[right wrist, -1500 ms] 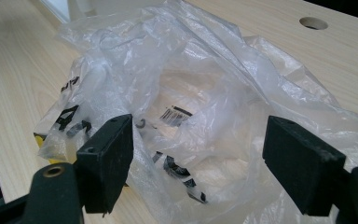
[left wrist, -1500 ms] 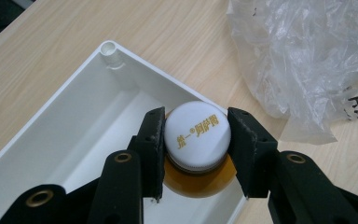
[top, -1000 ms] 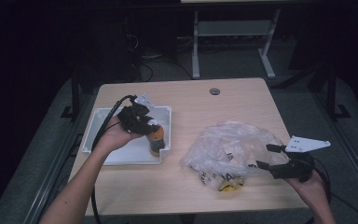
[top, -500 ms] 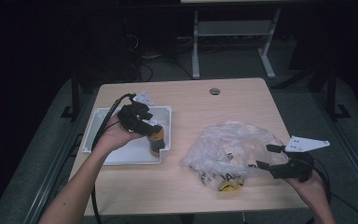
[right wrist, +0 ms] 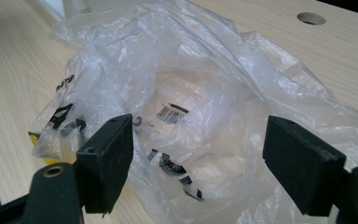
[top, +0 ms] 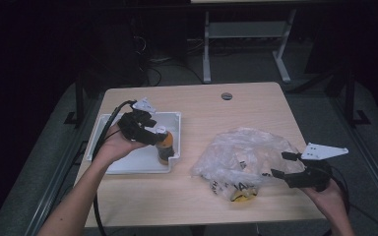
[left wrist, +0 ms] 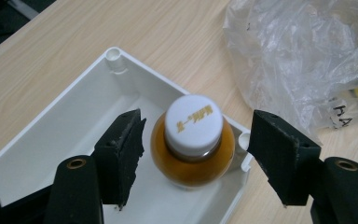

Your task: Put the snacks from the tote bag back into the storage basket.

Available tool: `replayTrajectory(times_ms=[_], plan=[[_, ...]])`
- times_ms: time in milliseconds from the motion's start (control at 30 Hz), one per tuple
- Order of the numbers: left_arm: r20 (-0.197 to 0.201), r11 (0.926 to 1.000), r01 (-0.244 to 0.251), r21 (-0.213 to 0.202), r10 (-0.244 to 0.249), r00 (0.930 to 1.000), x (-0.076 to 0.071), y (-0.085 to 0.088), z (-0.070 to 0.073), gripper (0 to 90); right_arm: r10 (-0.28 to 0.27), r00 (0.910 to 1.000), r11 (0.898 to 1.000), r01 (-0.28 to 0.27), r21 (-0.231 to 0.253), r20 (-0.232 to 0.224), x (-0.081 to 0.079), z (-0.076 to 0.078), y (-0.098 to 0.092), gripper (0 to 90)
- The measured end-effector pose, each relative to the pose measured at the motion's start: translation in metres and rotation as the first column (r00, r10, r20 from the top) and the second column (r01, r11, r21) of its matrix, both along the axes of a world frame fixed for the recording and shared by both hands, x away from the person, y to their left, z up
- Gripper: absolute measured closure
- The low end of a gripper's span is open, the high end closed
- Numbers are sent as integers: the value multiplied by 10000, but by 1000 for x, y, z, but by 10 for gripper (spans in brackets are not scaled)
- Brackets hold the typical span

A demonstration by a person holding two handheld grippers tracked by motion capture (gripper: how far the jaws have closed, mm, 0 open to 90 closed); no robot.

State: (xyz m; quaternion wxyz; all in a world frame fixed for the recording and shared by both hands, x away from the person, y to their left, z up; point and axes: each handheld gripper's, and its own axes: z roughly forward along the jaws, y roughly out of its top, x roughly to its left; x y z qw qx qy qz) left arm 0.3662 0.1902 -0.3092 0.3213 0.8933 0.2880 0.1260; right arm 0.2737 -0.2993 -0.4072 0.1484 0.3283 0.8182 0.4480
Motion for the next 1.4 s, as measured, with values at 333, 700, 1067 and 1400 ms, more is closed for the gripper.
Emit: replayTrajectory(times_ms=[333, 700, 1067, 1400], plan=[[94, 9998, -49, -197, 51, 9999, -4, 8, -1, 333, -41, 10000, 10000, 41, -12, -50, 0, -1, -1, 238], [56, 9996, -169, -212, 171, 9998, -8, 18, -11, 327, -82, 9999, 10000, 82, 12, -93, 0, -1, -2, 238], [116, 9997, -158, -210, 161, 9998, -14, 26, -19, 325, -85, 9999, 10000, 84, -28, -94, 1, -2, -3, 237], [46, 9994, -217, -274, 218, 9998, -20, 33, -30, 321, -100, 9999, 9999, 100, -17, -105, 1, -3, -3, 238]])
